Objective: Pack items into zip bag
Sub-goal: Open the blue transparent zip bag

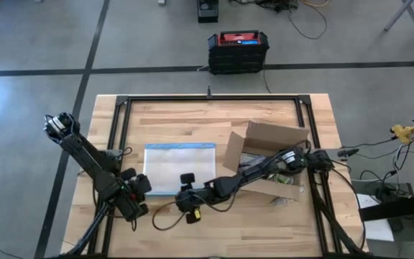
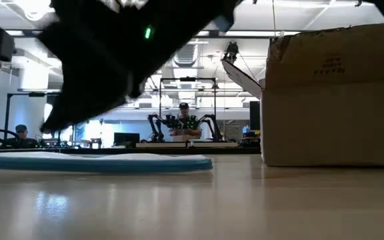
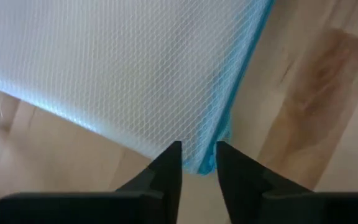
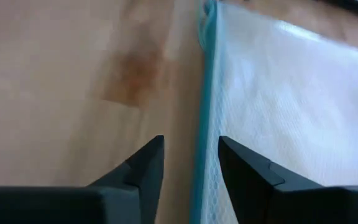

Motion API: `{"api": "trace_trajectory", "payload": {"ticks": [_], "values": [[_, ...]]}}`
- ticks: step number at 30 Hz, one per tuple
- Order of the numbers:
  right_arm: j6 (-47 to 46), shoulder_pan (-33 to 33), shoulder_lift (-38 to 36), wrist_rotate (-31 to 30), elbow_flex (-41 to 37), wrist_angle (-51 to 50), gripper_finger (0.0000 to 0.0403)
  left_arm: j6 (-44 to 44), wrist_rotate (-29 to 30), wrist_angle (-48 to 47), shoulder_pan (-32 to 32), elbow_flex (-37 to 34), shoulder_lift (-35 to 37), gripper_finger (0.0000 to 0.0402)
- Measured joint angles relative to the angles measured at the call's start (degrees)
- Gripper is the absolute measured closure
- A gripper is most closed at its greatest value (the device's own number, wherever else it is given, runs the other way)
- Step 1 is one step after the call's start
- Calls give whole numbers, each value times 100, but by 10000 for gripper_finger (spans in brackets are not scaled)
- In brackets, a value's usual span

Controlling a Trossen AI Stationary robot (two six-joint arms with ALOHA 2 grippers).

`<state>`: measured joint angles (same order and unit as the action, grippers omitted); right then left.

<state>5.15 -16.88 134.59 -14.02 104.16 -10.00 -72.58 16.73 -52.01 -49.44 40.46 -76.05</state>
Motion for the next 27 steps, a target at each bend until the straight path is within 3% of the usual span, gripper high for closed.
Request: {"api": "trace_trajectory", "payload": {"ticks": [7,14,18,27], "values": [[-102,209,484,-361,380,-227,270,15,-32,171,1,-54,2,256],[-84,178,535,-403,829,-1757,388,13,-282,213,-5,-54,-4,242],[127,133,373,-453,844,-2496,396,113,-188,538,-14,-54,-92,243],[1021,21,233,-401,827,-3095,401,1148,785,1522,-31,-47,-1046,226]]}}
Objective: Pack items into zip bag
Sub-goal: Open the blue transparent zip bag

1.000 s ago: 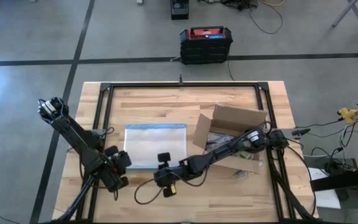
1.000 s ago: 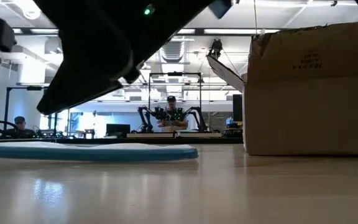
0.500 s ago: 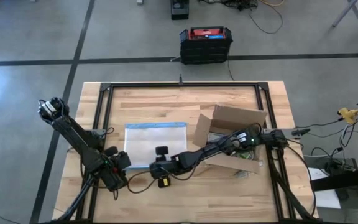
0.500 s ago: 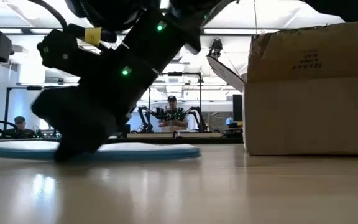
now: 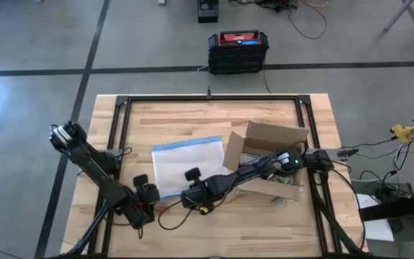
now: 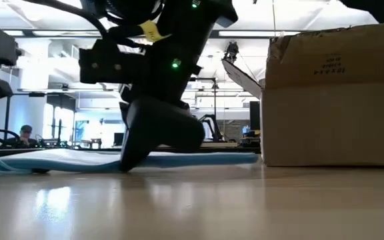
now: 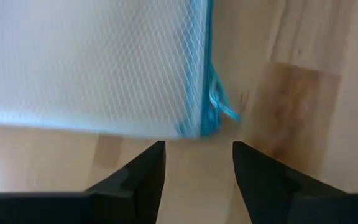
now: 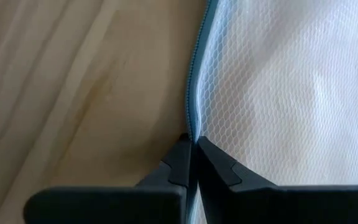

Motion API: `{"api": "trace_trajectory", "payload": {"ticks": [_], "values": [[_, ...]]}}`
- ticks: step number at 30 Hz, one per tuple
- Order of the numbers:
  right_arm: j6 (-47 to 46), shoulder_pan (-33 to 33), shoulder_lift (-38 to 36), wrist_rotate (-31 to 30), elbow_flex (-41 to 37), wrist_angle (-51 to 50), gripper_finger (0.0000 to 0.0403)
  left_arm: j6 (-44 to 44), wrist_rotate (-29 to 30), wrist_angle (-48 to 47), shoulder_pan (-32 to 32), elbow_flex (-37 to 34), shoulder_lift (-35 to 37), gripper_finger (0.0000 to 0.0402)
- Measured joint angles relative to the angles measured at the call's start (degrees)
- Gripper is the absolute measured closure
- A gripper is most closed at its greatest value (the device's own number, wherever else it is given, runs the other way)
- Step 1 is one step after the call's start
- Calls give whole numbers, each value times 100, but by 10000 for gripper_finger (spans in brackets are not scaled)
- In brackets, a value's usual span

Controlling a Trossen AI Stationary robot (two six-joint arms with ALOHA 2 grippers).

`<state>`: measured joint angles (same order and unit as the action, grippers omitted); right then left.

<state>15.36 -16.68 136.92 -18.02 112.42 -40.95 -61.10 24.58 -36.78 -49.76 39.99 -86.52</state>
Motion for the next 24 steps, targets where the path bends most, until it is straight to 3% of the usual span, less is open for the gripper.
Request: {"api": "trace_trajectory", "payload": {"ticks": [8,15,24], "values": [[-31,-148,-16,-11,-4,-122,402,539,413,-45,-20,356,-829,213],[-170,-154,-21,37,-4,-126,402,1206,702,-376,2,1006,-927,222],[-188,-156,-31,69,50,-263,403,1797,883,-401,0,972,-1224,222]]}}
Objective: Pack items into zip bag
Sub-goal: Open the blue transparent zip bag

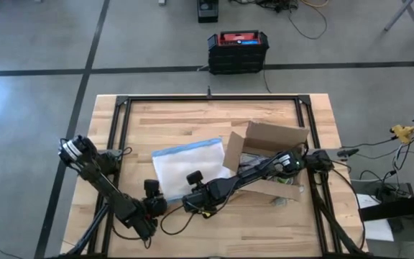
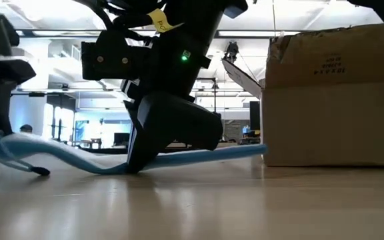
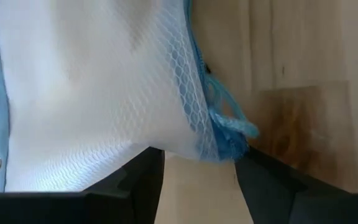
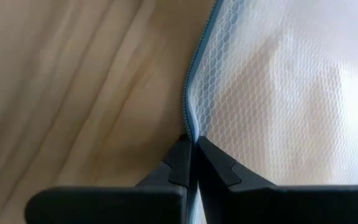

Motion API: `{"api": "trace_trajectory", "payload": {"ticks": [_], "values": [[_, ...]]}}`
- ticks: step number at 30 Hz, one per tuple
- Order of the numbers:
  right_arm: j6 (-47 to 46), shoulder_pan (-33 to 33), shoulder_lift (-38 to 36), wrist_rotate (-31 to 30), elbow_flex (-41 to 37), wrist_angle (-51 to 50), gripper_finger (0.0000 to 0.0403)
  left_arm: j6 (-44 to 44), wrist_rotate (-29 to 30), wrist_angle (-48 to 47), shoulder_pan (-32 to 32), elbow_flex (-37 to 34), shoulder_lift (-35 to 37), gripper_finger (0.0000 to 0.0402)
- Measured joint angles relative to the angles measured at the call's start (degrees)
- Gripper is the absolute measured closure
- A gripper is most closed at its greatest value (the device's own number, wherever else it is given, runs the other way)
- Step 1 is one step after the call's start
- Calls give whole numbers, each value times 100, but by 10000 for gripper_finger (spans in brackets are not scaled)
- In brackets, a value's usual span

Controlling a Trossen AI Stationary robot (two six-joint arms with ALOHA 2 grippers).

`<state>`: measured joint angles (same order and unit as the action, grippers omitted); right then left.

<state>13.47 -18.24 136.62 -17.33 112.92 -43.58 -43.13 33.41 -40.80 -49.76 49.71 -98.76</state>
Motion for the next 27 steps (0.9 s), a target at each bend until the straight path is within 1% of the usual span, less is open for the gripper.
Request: {"api": "trace_trajectory", "payload": {"ticks": [8,12,15,17,20,23,25,27], "values": [[-229,-15,-42,32,9,-278,403,-84,-68,-15,2,204,-140,223],[-234,-15,-55,129,9,-358,403,314,-171,-55,-3,292,-140,230],[-238,-13,-68,245,12,-492,403,543,-446,-413,-17,472,-136,234],[-238,-13,-74,273,14,-552,403,558,-443,-692,-22,572,-129,236],[-240,-14,-90,283,14,-580,403,632,-381,-829,-14,608,-127,239],[-244,-14,-104,296,14,-562,403,746,-88,-733,-12,608,-130,239],[-250,-13,-110,300,14,-559,403,995,154,-610,-11,608,-172,237],[-256,-13,-114,300,14,-559,403,1404,213,-460,-1,604,-265,234]]}}
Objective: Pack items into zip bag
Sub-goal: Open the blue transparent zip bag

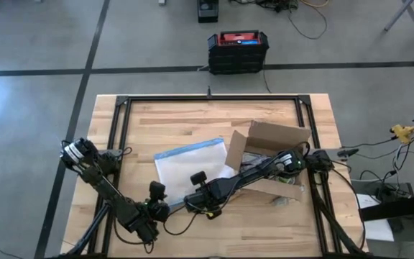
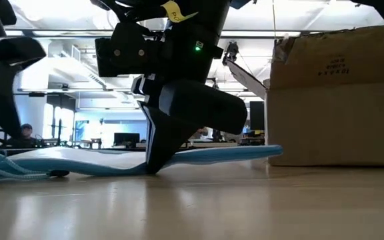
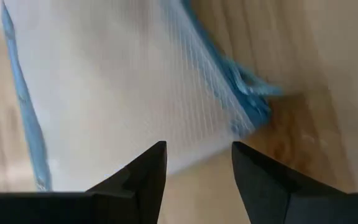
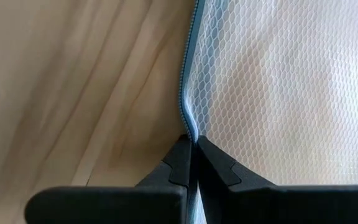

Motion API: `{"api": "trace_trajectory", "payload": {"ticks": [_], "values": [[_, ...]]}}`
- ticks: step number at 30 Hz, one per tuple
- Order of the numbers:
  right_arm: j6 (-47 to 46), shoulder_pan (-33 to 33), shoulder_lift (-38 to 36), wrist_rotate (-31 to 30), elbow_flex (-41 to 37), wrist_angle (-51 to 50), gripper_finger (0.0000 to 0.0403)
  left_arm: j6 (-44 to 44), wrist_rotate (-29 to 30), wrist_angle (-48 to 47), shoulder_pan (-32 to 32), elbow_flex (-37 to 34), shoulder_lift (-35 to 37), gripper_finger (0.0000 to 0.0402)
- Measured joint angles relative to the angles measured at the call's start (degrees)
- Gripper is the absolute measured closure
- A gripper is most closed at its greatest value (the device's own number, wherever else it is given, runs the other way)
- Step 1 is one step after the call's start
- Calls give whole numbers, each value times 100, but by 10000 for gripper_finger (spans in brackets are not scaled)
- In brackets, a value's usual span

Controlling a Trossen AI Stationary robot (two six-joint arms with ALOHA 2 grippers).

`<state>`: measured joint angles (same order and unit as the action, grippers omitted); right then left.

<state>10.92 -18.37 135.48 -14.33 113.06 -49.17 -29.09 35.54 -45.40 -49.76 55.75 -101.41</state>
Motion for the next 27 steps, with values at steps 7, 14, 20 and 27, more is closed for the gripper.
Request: {"api": "trace_trajectory", "payload": {"ticks": [7,14,20,27], "values": [[-63,-2,-4,12,-2,-5,403,1120,168,573,1,17,-465,223],[-213,0,-71,-4,-7,-25,399,156,180,698,5,11,-585,236],[-222,-15,-377,147,-7,-90,354,-960,-144,817,17,6,-587,281],[-389,-57,-637,554,-7,-83,267,-1435,-227,1366,18,-16,-607,355]]}}
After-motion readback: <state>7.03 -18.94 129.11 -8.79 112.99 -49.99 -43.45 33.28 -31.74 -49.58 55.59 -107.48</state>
